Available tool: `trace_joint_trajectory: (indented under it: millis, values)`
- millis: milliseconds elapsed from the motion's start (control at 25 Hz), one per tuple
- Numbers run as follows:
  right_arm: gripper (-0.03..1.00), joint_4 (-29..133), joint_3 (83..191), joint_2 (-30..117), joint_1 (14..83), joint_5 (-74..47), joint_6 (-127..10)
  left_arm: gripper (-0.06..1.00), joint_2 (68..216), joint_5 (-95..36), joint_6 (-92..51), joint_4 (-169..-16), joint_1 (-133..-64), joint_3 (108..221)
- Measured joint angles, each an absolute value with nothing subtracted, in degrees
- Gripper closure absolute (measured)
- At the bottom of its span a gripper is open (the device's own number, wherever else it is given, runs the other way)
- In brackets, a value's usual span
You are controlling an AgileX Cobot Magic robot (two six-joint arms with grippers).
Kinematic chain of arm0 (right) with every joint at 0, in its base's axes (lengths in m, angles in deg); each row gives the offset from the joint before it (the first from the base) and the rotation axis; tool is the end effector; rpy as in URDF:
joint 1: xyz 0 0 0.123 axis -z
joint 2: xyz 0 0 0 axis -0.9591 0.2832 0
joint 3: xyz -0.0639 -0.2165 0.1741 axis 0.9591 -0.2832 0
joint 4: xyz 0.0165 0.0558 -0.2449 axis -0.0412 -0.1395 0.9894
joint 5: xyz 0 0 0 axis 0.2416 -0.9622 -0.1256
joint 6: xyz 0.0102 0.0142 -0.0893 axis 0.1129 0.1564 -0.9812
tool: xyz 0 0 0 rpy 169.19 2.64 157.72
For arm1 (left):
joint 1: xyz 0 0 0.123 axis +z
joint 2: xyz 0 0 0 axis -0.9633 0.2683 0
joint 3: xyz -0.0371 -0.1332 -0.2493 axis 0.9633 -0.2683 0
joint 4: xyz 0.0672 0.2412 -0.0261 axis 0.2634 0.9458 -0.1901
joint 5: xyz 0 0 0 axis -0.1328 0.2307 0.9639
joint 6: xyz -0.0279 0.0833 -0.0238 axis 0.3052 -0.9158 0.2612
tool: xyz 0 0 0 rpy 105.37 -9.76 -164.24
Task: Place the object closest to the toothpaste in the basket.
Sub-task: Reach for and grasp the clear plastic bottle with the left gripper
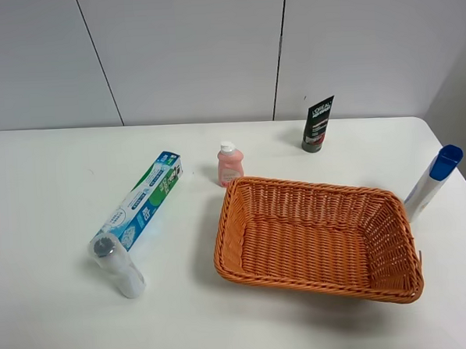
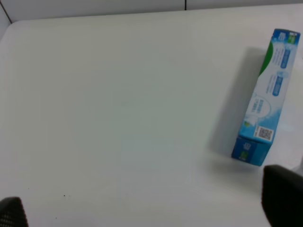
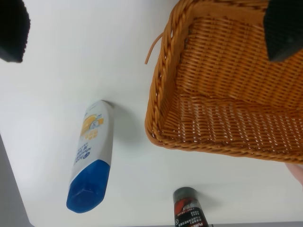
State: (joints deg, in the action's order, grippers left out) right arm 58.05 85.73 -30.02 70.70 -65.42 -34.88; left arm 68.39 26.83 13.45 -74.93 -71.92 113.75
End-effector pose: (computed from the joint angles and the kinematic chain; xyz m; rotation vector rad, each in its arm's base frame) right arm -0.0064 0.0019 0.2782 -0.0398 2.0431 0.0737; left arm -0.0066 0.0054 0.2800 -0.0530 2.0195 0.1105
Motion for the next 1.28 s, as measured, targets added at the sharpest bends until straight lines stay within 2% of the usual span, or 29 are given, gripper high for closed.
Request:
trace_joint_trajectory:
  millis: [640,1000,1280]
  values:
    - [-0.03,58.1,85.7,-30.0,70.7,-65.4,-34.9,-0.05,68.8,26.8,13.7,-74.7,-71.9,113.8]
    - [-0.03,58.1,85.7,-30.0,70.7,-65.4,-34.9,-0.05,85.6,3.5,13.7,-87.7,-71.9,116.7]
    - [-0.03,58.1,85.7,-30.0,70.7,-65.4,-34.9,-0.05,90.8,0.5,13.6,-91.6,-74.2,113.1]
